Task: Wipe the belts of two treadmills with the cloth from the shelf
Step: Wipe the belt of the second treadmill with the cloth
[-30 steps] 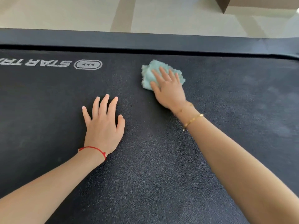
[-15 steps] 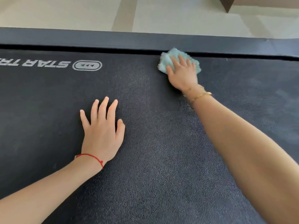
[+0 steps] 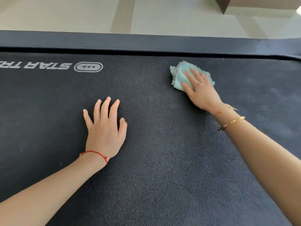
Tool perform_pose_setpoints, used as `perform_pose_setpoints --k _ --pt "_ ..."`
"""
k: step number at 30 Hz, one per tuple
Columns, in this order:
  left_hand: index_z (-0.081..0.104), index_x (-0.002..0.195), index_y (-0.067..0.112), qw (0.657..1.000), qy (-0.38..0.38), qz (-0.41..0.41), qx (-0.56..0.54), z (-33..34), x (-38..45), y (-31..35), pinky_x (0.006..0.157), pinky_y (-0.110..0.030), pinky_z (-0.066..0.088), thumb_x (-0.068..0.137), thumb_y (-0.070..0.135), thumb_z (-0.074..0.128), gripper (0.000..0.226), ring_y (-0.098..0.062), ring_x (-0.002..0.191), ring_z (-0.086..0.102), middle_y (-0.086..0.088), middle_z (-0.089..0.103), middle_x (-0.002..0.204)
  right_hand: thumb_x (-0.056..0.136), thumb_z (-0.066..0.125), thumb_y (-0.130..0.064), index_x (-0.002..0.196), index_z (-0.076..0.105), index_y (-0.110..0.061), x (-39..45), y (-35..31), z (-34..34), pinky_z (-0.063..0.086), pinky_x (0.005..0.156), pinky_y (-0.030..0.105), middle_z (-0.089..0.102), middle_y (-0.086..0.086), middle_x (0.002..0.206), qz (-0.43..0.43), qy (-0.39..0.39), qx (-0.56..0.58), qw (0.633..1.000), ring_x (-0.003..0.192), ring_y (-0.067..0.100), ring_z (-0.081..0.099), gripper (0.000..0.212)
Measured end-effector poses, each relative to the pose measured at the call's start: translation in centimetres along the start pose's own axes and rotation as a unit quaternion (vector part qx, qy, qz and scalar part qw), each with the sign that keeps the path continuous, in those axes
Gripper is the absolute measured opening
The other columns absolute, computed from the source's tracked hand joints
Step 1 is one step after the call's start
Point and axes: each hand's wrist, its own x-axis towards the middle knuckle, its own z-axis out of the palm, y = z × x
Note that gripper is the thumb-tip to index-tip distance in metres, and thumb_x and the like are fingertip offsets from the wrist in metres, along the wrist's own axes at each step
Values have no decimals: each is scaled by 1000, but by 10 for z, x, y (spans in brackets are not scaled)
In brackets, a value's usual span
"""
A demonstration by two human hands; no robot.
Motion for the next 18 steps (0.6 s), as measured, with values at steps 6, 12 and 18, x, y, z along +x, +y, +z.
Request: perform_pose_setpoints --k 6,12,18 --pt "35 149 15 1000 3 -4 -20 0 -1 0 116 -67 10 94 40 24 62 -32 149 18 -9 29 158 102 26 -51 152 26 -36 -125 -50 9 3 123 39 18 -4 162 -155 -43 33 986 151 22 9 53" --pt "34 151 14 999 3 -6 -33 -2 -3 1 117 -66 7 99 30 41 55 -32 150 16 -10 28 160 102 29 -52 152 20 -42 -166 -38 -1 1 123 34 11 -12 163 -183 -54 27 981 151 14 5 52" --pt "28 155 17 999 -17 1 -38 -7 -13 0 120 -60 3 102 33 36 56 -28 152 10 -7 21 163 96 20 -56 152 27 -34 -147 -36 10 -1 120 37 19 0 162 -34 15 -5 999 150 29 13 61"
